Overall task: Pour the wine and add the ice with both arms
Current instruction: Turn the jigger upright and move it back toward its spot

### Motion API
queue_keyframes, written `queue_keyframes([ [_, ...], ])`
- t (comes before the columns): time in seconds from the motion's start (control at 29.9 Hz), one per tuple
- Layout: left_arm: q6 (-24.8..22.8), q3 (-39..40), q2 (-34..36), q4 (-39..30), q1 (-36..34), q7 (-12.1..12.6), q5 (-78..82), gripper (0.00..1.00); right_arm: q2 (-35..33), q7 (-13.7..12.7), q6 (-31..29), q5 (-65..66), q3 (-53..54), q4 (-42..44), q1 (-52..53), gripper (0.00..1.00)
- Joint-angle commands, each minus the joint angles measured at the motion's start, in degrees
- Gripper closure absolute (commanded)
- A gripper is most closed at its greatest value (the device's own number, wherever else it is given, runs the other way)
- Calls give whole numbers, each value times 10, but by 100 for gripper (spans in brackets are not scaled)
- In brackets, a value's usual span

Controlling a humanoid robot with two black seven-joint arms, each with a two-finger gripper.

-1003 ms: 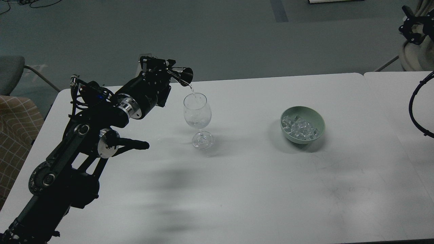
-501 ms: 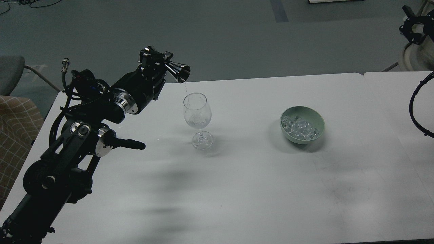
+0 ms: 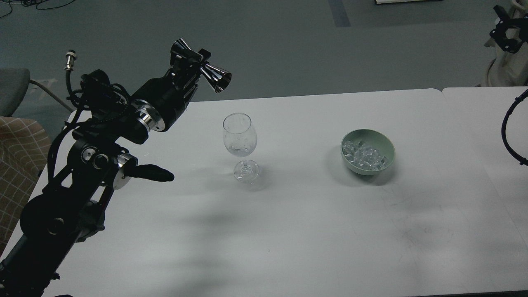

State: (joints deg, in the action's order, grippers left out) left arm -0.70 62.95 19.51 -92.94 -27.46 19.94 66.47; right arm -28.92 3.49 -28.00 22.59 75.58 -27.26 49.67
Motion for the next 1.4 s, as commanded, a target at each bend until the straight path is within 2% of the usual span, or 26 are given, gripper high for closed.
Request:
queue_keyframes([
  [0.0,5,11,-6,0,9,0,-9,100,-2,0,0,0,0,0,0,0],
  [0.1,22,22,-18,0,29,-2,-29,100,-3,0,0,0,0,0,0,0],
  [0.23,89,66,-63,0,81,0,-112,100,-10,-1,0,0,0,-1,0,0],
  [0.33,108,104,-89,0,94,1,-192,100,-17,-1,0,0,-1,-1,-1,0],
  [0.5,117,185,-108,9,102,-4,-376,100,-23,-2,0,0,-2,-2,-7,0],
  [0.77,117,272,-116,55,138,-7,-566,100,-20,-2,0,0,-3,-4,-13,0],
  [0.84,115,290,-124,88,139,-11,-616,100,-19,-2,0,0,-3,-4,-13,0],
  [0.9,107,294,-115,135,139,-27,-647,100,-18,-2,0,1,-3,-4,-13,0],
  [1.04,66,307,-115,212,138,-27,-660,100,-17,-2,0,1,-7,-4,-14,0],
  [1.1,30,319,-115,254,138,-29,-670,100,-16,-2,0,1,-9,-4,-15,0],
  [1.3,3,341,-113,330,130,-28,-699,100,-15,-3,0,2,-11,-10,-14,0],
  [1.37,-30,341,-105,379,125,-31,-699,100,-19,-5,0,2,-12,-11,-14,0],
])
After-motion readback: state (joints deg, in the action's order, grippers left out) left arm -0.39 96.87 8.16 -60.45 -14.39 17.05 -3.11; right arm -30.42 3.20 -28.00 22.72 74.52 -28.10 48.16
